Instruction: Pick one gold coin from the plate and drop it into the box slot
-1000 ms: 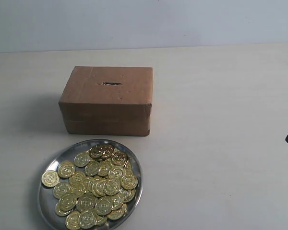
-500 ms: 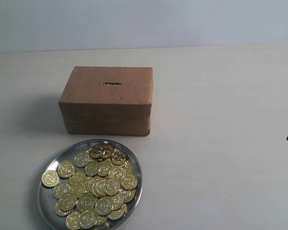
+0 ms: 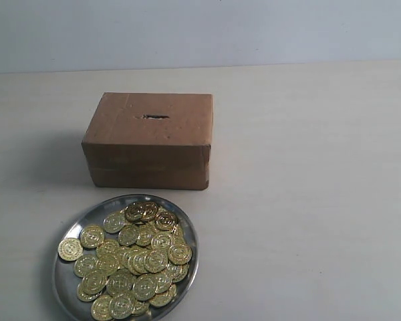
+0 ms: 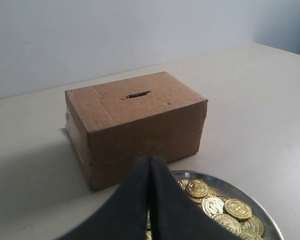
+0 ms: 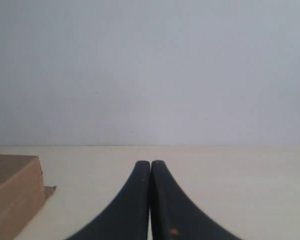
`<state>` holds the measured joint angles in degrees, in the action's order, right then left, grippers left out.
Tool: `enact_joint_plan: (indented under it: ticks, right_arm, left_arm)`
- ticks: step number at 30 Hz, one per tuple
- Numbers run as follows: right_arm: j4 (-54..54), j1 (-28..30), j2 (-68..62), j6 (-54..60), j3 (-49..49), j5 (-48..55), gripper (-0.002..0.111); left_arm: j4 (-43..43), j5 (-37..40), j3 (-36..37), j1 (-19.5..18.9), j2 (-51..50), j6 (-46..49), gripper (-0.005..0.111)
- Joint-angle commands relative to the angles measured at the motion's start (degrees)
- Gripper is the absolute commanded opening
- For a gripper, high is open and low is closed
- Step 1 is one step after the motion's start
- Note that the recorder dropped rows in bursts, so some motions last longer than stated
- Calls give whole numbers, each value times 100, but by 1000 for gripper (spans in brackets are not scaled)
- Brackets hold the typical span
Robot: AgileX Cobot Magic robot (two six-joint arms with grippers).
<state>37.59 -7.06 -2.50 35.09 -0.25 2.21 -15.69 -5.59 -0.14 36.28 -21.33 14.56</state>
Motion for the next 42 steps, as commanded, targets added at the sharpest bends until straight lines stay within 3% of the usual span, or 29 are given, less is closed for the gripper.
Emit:
enact_joint_plan:
  ticks: [1, 18, 20, 25, 29, 42]
  right_arm:
    - [-66, 267, 250, 582, 25, 547, 0]
    - [-37, 289, 250, 605, 25, 705, 0]
    - [-353, 348, 250, 137, 25, 615, 0]
    - [-2478, 511, 250, -2325, 25, 710, 0]
    - [-3576, 570, 250, -3509, 25, 1062, 0]
    - [-3759, 570, 250, -3673, 25, 1450, 0]
  left_arm:
    - [19, 17, 14, 33, 22, 11, 0]
    - [19, 17, 14, 33, 22, 11, 0]
    - [19, 17, 14, 33, 22, 11, 0]
    - [19, 17, 14, 33, 22, 11, 0]
    - [19, 17, 14, 33, 22, 11, 0]
    - [19, 17, 14, 33, 22, 11, 0]
